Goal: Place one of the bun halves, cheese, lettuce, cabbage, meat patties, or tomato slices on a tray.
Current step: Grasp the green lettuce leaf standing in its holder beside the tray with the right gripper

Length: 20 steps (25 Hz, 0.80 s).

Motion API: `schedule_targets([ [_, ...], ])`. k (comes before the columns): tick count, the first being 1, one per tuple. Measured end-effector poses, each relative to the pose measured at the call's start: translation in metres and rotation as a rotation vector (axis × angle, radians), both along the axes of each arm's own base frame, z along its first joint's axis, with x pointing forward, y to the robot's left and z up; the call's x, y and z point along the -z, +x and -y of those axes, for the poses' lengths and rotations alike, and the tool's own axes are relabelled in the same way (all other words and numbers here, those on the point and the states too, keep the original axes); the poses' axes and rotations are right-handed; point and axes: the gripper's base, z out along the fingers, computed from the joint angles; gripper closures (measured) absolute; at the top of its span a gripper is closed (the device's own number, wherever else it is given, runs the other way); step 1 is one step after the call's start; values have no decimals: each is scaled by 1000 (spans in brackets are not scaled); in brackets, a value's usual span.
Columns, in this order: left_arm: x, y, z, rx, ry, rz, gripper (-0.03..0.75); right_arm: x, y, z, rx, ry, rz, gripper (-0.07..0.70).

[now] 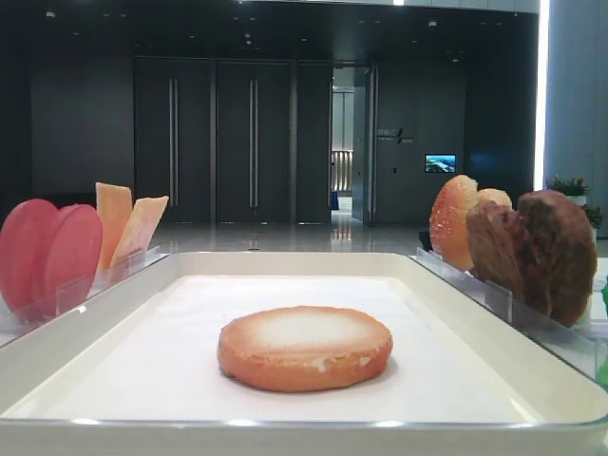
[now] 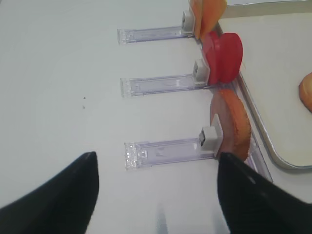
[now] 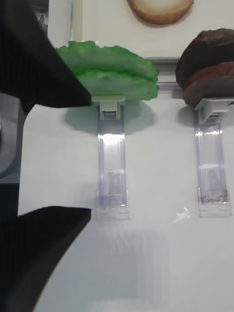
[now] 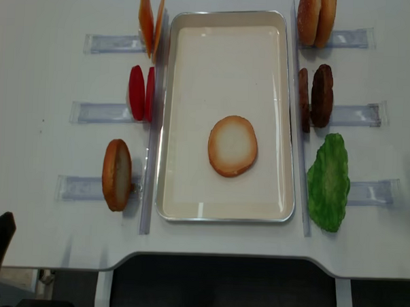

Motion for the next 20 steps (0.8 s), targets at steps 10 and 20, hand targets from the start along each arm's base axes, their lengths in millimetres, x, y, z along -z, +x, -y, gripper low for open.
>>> schedule_targets([
  [10,0,0,0,0,0,0,137,-2,1,-19,-36,28,-14,210],
  [20,0,0,0,1,1,0,137,11,9,-57,-69,-61,-87,210],
])
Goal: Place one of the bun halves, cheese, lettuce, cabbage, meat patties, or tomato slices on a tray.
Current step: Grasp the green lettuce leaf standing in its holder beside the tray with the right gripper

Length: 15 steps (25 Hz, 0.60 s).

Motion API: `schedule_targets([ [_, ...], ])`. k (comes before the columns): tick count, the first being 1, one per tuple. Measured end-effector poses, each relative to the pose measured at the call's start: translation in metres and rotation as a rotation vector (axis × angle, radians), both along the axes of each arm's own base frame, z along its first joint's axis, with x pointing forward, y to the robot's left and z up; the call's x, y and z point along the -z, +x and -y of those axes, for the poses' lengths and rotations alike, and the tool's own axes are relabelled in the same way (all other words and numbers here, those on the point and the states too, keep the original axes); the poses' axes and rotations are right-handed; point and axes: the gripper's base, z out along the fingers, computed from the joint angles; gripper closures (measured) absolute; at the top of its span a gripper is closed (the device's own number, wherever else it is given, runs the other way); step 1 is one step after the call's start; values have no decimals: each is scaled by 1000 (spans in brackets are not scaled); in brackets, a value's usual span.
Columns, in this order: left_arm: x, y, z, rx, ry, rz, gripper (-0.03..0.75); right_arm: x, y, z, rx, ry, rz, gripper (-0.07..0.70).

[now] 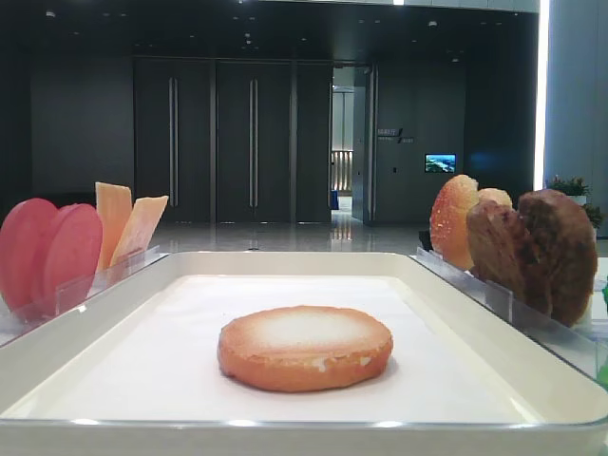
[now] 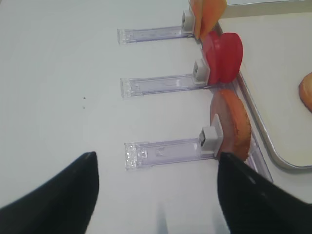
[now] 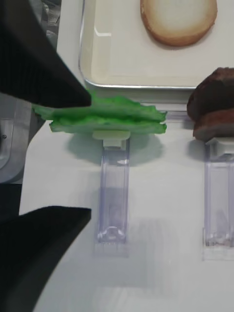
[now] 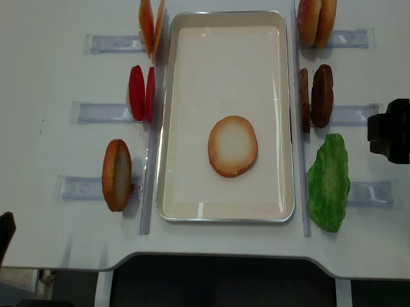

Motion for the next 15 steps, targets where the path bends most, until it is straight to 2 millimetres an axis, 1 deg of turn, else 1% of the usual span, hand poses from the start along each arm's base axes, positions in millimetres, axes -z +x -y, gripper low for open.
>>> schedule_targets([
  [7,0,0,0,1,2,0,137,4,3,-21,4,26,-12,211],
  [15,0,0,0,1,2,0,137,24,14,-36,8,-29,-101,211],
])
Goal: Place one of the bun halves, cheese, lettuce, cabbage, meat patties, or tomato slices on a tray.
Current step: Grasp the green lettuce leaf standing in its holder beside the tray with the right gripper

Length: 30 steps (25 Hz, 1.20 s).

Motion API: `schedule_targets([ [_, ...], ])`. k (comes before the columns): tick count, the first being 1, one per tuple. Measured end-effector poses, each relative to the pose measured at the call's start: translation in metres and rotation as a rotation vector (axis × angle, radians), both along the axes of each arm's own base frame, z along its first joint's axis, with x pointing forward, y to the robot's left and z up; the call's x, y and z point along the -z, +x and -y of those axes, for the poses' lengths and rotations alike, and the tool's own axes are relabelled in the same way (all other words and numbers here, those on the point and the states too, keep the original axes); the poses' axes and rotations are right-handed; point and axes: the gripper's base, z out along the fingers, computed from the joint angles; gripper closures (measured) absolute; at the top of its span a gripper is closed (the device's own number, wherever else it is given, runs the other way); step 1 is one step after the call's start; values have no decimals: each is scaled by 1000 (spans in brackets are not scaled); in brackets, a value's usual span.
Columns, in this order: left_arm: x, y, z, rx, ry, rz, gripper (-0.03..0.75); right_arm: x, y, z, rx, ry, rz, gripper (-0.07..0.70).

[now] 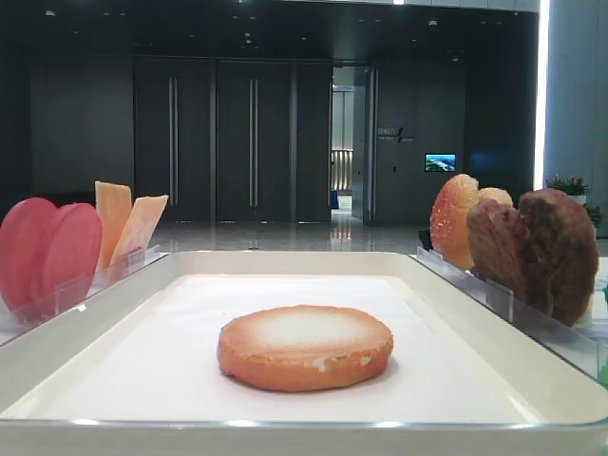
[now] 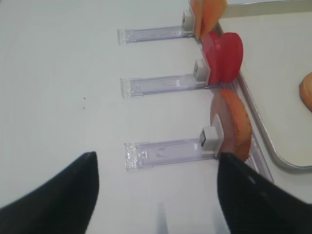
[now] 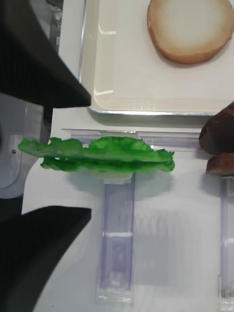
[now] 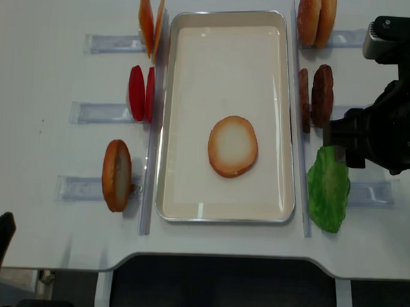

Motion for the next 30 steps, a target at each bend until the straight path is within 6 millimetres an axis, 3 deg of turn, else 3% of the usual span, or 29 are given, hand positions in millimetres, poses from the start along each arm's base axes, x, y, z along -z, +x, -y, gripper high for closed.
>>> schedule_targets([
  [11,0,0,0,0,0,0,137,16,10,-6,3,-42,-65,211],
  [30,0,0,0,4,7,0,137,16,12,-10,11,-2,-56,211],
])
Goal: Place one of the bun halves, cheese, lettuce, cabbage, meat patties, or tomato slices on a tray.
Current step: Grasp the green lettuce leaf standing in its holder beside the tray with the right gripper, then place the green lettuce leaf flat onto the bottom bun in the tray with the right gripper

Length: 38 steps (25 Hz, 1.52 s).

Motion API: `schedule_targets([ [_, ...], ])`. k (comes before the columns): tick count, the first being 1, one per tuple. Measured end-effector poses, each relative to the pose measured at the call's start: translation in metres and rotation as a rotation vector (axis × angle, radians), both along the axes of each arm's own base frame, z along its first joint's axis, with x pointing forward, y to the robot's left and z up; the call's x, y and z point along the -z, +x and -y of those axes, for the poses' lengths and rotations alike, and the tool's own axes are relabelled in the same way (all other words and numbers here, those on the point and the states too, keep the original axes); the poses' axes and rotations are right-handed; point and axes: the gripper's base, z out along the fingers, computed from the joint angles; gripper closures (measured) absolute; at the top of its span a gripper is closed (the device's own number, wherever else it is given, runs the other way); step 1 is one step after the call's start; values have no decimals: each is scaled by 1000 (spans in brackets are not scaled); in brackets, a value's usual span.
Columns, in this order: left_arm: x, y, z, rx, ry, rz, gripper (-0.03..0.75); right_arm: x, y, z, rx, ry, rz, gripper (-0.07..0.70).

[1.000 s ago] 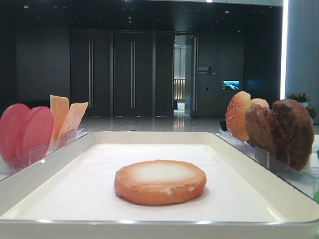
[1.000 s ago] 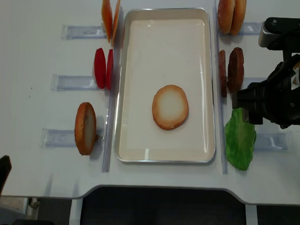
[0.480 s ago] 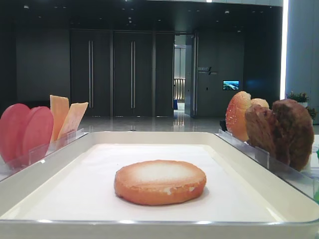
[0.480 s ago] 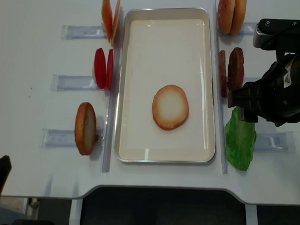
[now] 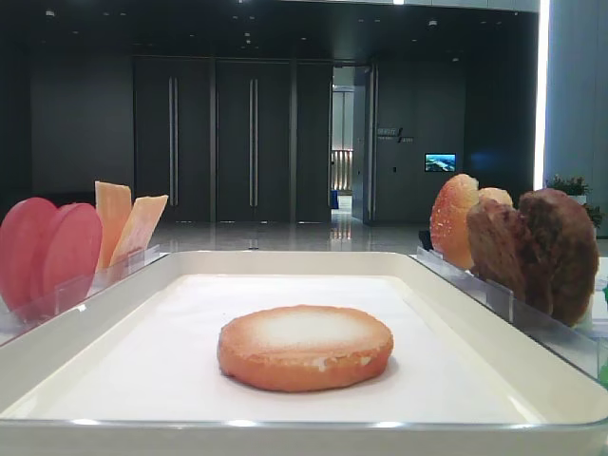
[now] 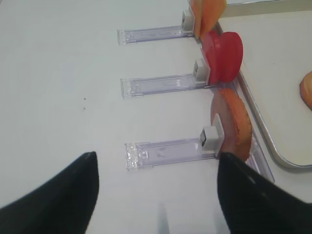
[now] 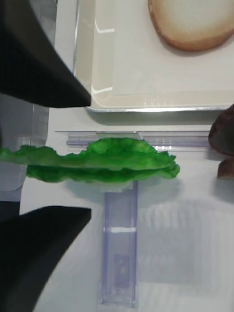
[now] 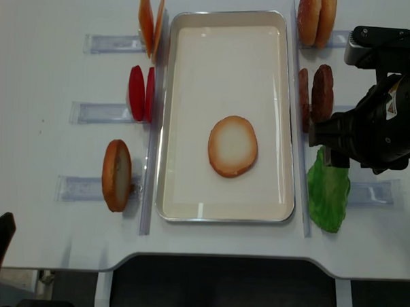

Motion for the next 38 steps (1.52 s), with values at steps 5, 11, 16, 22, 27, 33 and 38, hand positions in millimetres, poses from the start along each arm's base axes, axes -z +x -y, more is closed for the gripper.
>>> schedule_targets([
  [5,0,0,0,0,0,0,137,0,0,0,0,1,0,213],
  [11,0,0,0,0,0,0,137,9,0,0,-1,-18,-30,265],
  [16,0,0,0,0,0,0,137,11,1,0,-1,-25,-40,363],
  [22,0,0,0,0,0,0,137,11,1,0,-1,-26,-40,556],
  [27,0,0,0,0,0,0,137,11,1,0,4,-25,-41,608],
  [33,0,0,0,0,0,0,137,5,1,-1,13,-30,-54,608],
  [38,0,0,0,0,0,0,137,-13,2,-1,9,-32,-52,608],
])
